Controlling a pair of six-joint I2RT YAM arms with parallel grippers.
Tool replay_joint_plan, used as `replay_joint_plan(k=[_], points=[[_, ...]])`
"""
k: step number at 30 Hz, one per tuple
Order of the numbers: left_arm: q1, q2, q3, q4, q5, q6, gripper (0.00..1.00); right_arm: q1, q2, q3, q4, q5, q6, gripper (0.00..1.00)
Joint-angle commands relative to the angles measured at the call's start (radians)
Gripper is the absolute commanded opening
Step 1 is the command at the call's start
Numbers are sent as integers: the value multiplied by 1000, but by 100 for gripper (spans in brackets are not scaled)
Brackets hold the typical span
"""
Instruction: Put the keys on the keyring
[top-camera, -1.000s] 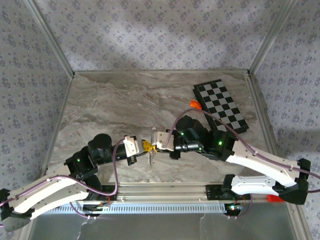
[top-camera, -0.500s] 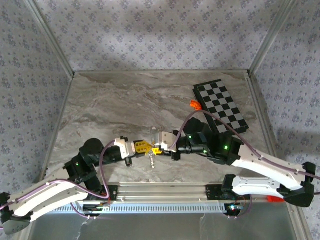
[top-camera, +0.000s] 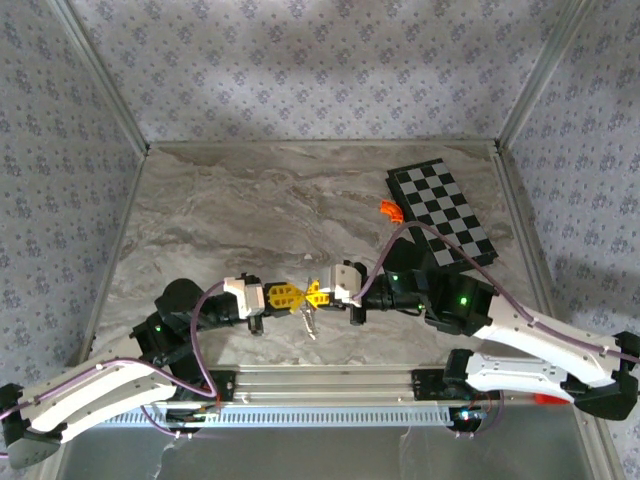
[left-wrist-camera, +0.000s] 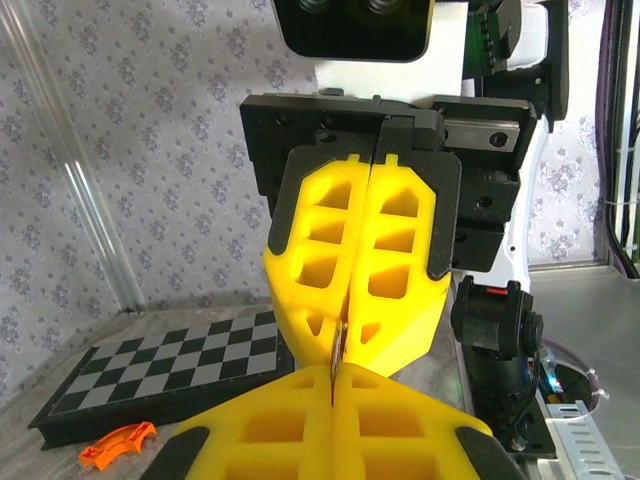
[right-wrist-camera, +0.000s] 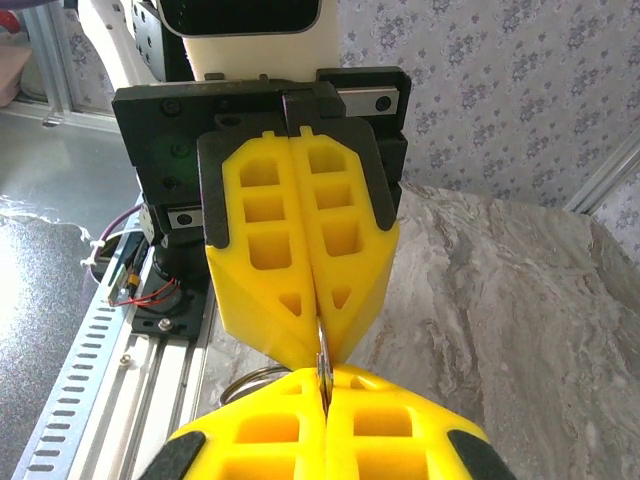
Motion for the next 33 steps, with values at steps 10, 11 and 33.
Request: replay_joint_plan(k=[10, 11, 33], points=[[-3, 6, 118, -324, -162, 158, 20, 37, 138, 158, -227, 134, -81, 0], [-5, 12, 117, -322, -161, 160, 19, 39, 142, 160, -226, 127, -83, 0], [-5, 56, 131, -341, -169, 187, 29, 24, 174, 174, -263, 90, -74, 0]])
